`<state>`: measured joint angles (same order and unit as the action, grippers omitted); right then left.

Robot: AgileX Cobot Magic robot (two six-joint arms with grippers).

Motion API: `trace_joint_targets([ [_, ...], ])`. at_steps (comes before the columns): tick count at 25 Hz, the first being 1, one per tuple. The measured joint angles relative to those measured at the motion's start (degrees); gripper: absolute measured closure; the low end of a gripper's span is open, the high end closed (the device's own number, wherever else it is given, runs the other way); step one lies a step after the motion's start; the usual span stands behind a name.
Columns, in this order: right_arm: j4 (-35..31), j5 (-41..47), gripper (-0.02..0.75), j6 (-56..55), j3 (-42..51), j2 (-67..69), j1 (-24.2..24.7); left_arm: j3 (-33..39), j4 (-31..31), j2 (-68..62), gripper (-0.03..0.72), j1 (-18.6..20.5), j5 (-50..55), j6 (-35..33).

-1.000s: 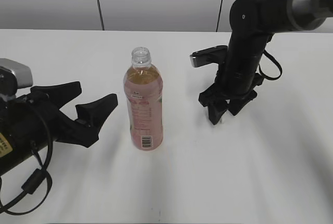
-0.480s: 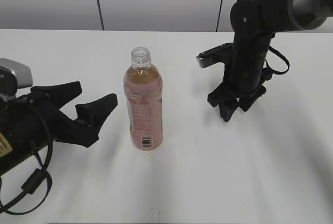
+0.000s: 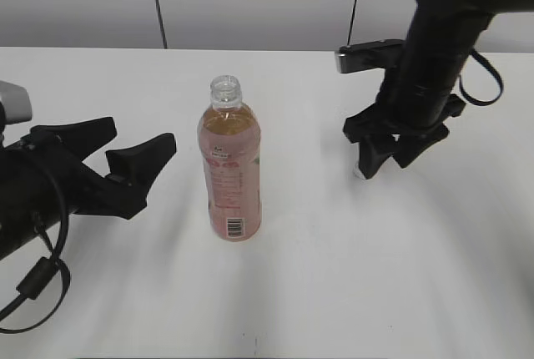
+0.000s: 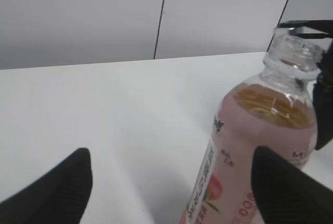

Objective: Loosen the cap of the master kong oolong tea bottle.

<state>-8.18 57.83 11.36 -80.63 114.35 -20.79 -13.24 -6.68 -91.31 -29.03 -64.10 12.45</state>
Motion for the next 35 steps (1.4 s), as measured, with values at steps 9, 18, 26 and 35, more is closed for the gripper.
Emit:
trace_joint_targets([
  [9,-0.49,0.0,0.3,-0.81,13.43,-16.34,6.19,-3.91,1.88,16.93,0.134,0.04,32.39,0.0],
  [18,-0.56,2.71,0.3,-1.87,20.43,-29.15,6.19,-20.72,5.86,34.3,0.137,9.49,81.63,-0.16],
  [26,-0.45,6.88,0.3,-4.86,28.61,-45.22,6.19,-22.76,9.14,55.75,0.137,20.19,110.25,-5.78],
  [35,1.46,11.77,0.3,-9.18,29.16,-63.69,6.19,-22.81,4.31,71.95,0.146,20.37,127.37,-4.92],
])
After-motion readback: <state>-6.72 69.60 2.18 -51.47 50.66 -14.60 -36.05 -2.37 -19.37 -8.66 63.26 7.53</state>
